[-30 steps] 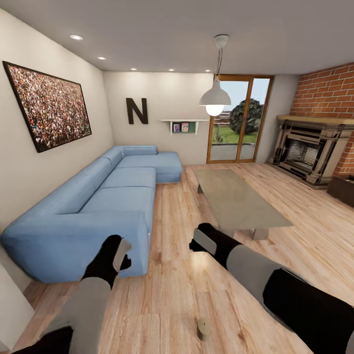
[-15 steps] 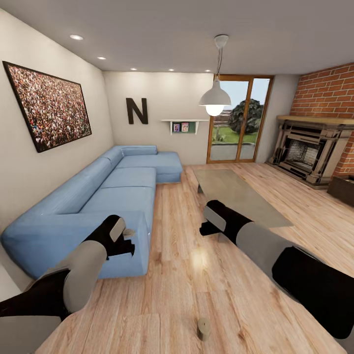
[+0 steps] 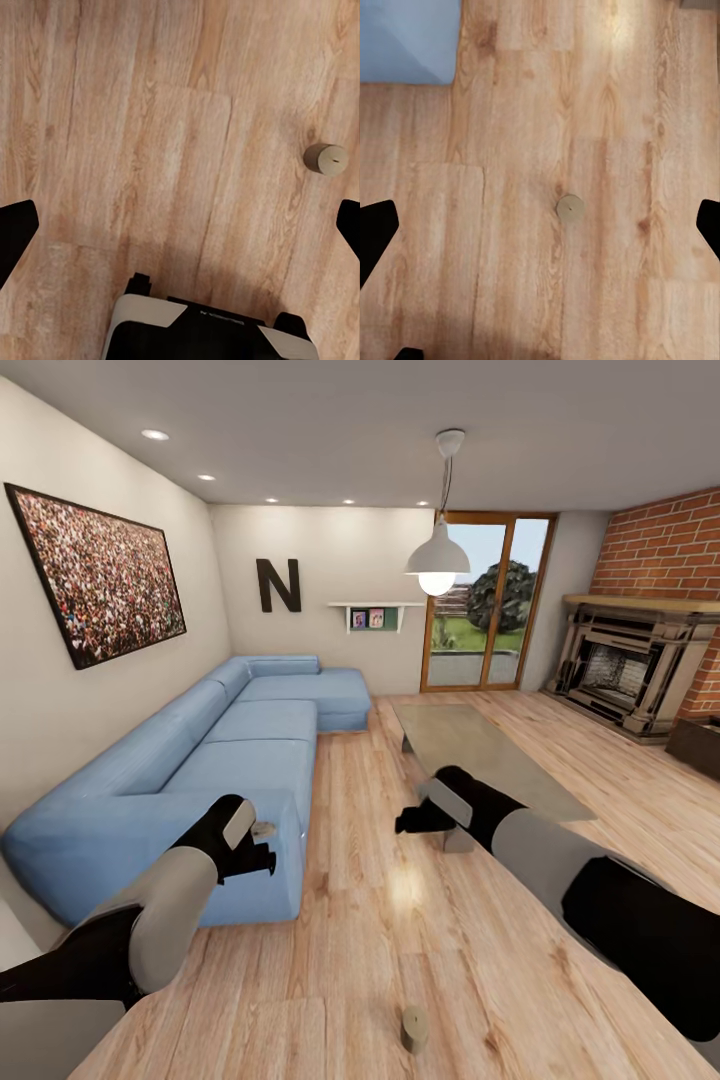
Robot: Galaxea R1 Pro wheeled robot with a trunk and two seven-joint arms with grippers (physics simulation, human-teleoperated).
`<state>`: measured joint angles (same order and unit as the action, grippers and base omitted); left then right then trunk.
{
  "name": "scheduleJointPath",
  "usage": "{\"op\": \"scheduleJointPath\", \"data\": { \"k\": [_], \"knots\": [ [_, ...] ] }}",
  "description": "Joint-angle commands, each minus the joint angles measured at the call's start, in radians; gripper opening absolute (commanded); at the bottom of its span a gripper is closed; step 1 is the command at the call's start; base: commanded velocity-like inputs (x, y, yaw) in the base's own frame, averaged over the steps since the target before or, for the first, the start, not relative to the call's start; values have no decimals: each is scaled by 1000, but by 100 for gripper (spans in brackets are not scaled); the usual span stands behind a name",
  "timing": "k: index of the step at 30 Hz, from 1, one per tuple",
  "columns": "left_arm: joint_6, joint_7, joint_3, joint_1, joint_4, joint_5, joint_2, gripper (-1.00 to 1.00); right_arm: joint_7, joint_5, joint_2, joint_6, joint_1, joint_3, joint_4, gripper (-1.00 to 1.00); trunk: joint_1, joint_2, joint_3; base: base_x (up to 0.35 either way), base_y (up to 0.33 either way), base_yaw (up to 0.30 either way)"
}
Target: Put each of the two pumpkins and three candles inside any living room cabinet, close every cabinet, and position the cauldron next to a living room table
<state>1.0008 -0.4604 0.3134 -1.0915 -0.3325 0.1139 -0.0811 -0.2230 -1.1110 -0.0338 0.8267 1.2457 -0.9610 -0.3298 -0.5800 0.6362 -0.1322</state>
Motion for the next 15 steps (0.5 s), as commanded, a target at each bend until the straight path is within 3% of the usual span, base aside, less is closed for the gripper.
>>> {"op": "scheduleJointPath", "data": {
  "k": [1, 6, 15],
  "knots": [
    [0, -10, 2, -1, -2, 10, -1, 100, -5, -11, 0, -26, 1, -6, 11, 100, -4, 9, -5, 0, 0, 0],
    [-2, -10, 3, -1, -3, 10, 0, 100, -2, -12, 3, -102, 1, -7, 39, 100, -23, 44, -21, 0, 0, 0],
    [-4, -10, 3, -1, -3, 19, -4, 100, -2, -12, 8, -122, 1, -7, 49, 100, -58, 107, -49, 0, 0, 0]
  ]
}}
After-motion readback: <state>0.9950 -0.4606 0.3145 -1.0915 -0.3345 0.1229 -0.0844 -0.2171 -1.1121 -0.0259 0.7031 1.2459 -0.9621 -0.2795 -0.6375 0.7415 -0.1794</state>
